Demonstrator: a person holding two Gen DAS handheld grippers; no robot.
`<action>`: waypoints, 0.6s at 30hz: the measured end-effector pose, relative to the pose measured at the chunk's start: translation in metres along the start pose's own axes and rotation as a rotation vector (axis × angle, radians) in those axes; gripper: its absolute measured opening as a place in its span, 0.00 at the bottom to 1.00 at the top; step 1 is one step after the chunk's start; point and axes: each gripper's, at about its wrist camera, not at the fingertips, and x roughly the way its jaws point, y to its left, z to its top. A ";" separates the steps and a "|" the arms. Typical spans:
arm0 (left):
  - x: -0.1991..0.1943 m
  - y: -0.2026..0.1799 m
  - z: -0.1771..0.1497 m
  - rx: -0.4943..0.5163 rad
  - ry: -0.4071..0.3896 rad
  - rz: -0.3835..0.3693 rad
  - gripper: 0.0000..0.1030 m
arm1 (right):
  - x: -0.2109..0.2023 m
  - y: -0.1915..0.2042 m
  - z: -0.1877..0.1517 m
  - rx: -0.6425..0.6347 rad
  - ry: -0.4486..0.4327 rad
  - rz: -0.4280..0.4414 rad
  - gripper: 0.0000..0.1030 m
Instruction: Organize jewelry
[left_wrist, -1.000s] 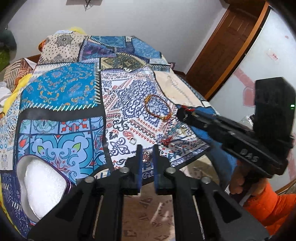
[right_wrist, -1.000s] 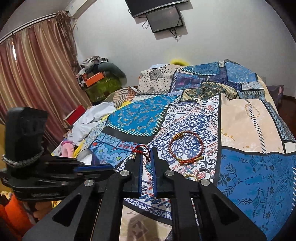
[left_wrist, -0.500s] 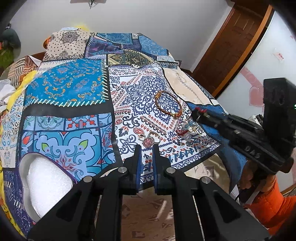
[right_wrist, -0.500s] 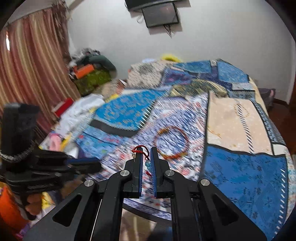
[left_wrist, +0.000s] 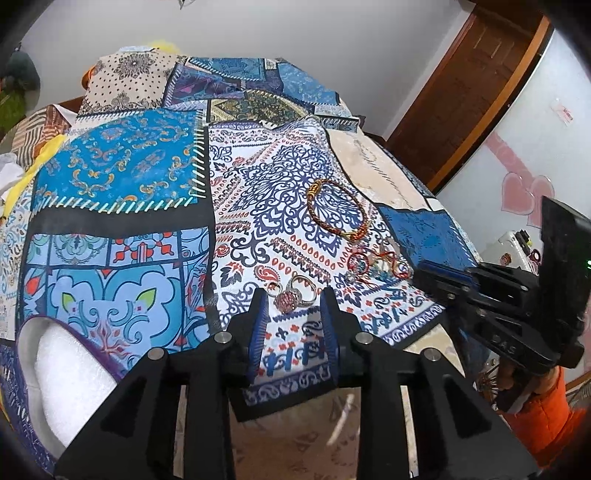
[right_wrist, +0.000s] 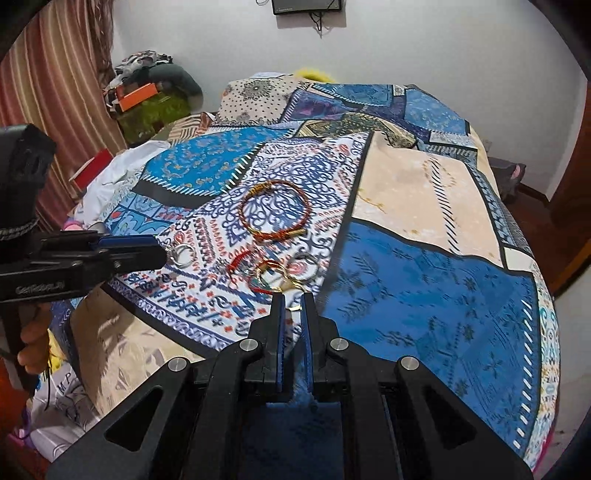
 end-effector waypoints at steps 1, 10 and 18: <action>0.002 0.000 0.000 -0.002 0.002 0.002 0.26 | -0.002 -0.002 -0.001 0.007 0.003 0.004 0.07; 0.008 0.001 -0.001 -0.007 -0.022 0.000 0.15 | -0.008 0.007 0.003 0.031 0.005 0.119 0.12; -0.011 0.006 -0.009 -0.010 -0.046 0.006 0.15 | 0.014 0.030 0.010 0.015 0.044 0.204 0.12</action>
